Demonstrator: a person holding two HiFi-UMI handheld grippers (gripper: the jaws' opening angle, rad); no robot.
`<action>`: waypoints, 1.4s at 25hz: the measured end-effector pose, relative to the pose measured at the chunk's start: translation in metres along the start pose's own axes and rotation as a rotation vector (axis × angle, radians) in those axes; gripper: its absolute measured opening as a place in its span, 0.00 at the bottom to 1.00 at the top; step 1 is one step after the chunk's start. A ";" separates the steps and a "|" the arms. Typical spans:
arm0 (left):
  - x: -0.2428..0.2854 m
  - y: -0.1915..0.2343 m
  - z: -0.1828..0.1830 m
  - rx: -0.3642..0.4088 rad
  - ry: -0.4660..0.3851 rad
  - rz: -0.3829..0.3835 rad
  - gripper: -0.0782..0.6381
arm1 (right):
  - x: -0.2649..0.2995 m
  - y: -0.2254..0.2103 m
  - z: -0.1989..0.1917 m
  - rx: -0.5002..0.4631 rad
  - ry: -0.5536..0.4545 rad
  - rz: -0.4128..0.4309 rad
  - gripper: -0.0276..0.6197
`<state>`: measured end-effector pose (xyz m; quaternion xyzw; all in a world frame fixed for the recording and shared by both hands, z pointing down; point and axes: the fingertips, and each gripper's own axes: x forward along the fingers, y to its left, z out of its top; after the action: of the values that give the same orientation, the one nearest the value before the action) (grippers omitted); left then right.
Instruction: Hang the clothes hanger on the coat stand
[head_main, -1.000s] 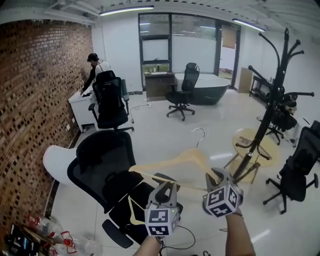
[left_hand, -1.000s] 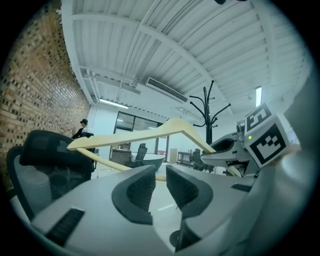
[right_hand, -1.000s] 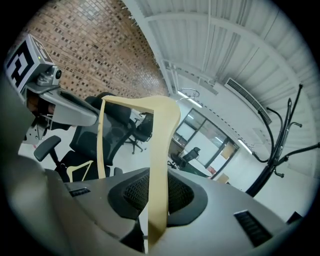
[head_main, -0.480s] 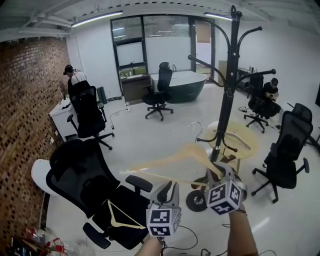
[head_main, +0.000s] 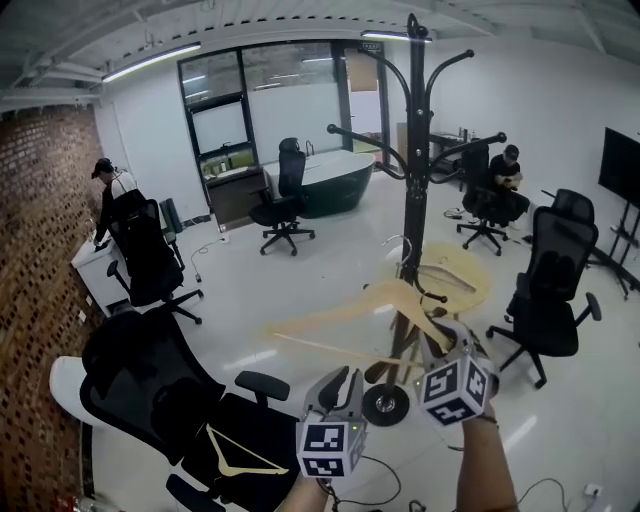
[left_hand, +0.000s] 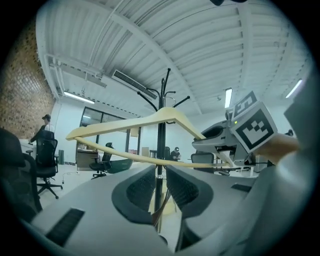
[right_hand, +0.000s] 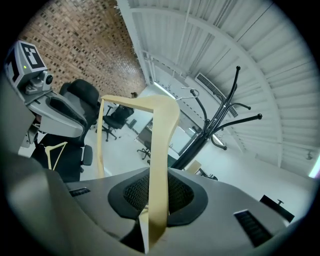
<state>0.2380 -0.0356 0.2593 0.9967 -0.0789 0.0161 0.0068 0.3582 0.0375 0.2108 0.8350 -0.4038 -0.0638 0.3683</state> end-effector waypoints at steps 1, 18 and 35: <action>0.002 0.000 0.001 -0.009 -0.001 -0.018 0.23 | 0.000 -0.003 0.000 -0.005 0.016 -0.013 0.13; 0.169 -0.091 0.039 0.005 -0.055 0.053 0.23 | 0.090 -0.193 -0.067 -0.010 -0.048 -0.027 0.13; 0.254 -0.098 0.016 -0.030 0.019 0.151 0.23 | 0.183 -0.212 -0.117 -0.061 -0.041 0.115 0.13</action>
<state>0.5046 0.0213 0.2504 0.9875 -0.1541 0.0250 0.0211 0.6605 0.0569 0.1891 0.7973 -0.4563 -0.0721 0.3883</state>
